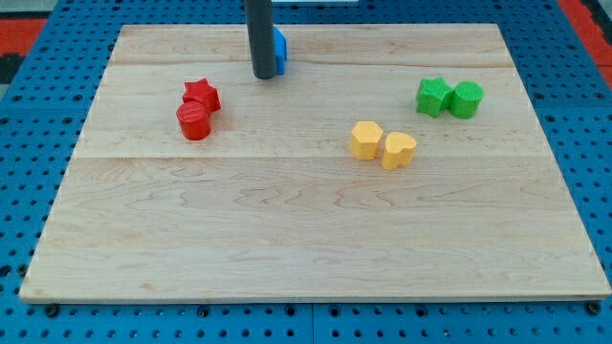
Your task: Push the red star right a bit
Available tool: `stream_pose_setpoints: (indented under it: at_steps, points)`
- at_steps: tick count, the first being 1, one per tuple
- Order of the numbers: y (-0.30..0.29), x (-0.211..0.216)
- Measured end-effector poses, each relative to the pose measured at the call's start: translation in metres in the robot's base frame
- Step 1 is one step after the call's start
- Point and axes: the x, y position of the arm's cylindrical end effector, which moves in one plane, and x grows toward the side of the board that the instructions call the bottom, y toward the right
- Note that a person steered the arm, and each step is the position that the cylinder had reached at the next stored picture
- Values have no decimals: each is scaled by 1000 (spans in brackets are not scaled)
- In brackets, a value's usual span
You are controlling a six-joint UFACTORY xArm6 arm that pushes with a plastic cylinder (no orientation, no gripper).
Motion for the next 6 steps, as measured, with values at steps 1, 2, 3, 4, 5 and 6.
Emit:
stream_pose_setpoints:
  at_steps: [1, 2, 3, 4, 5, 6]
  points:
    - [0, -25]
    - [-1, -10]
    - [-56, -7]
    - [-157, -13]
    - [-207, 20]
    - [-191, 64]
